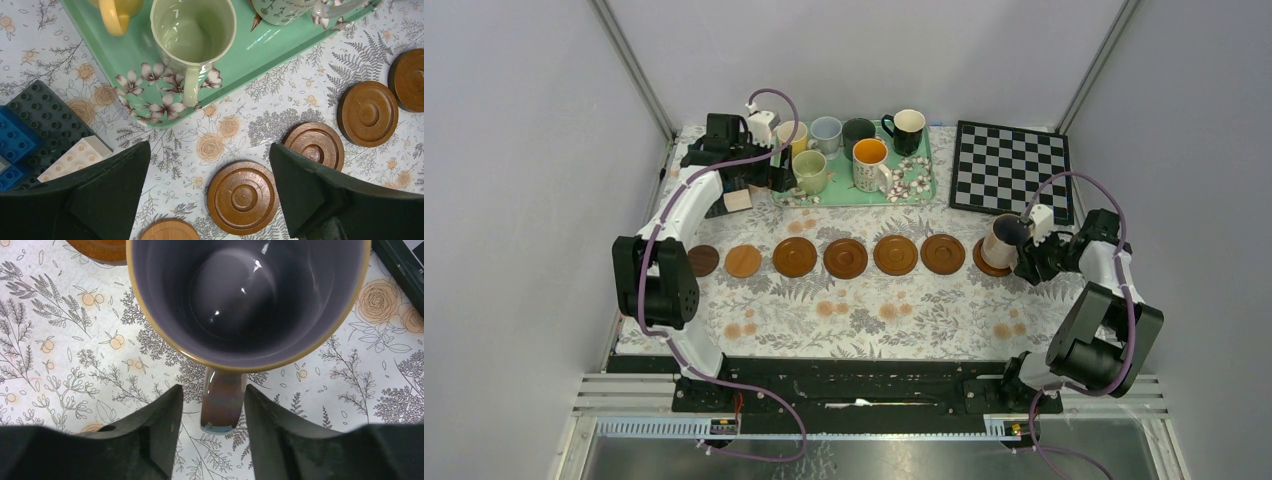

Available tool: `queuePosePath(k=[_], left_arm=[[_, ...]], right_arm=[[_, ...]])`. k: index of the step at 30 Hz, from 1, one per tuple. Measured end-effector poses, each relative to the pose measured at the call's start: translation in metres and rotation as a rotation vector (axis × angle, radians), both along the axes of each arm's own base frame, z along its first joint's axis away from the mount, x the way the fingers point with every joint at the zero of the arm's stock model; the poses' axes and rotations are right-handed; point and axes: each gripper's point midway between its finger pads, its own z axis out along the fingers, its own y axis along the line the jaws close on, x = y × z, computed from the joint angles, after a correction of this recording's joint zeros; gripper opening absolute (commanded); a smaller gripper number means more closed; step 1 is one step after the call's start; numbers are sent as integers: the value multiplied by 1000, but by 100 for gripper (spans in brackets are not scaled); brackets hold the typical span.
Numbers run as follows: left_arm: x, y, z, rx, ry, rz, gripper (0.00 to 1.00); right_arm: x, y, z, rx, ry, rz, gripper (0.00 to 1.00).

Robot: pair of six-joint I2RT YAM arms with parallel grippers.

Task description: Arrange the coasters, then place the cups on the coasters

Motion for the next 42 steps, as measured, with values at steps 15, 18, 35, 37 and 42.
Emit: queuePosePath(k=[15, 18, 35, 37, 42], left_arm=[[2, 0, -6, -1, 17, 19, 99], [3, 1, -5, -5, 16, 27, 99], [14, 24, 22, 59, -97, 140, 99], [14, 28, 30, 53, -130, 155, 99], [9, 39, 39, 45, -166, 184, 99]], right_arm=[[49, -5, 96, -27, -83, -10, 99], [72, 29, 114, -34, -106, 26, 97], [202, 258, 84, -82, -5, 133, 86], [208, 271, 75, -94, 6, 137, 84], [227, 286, 57, -117, 31, 116, 80]])
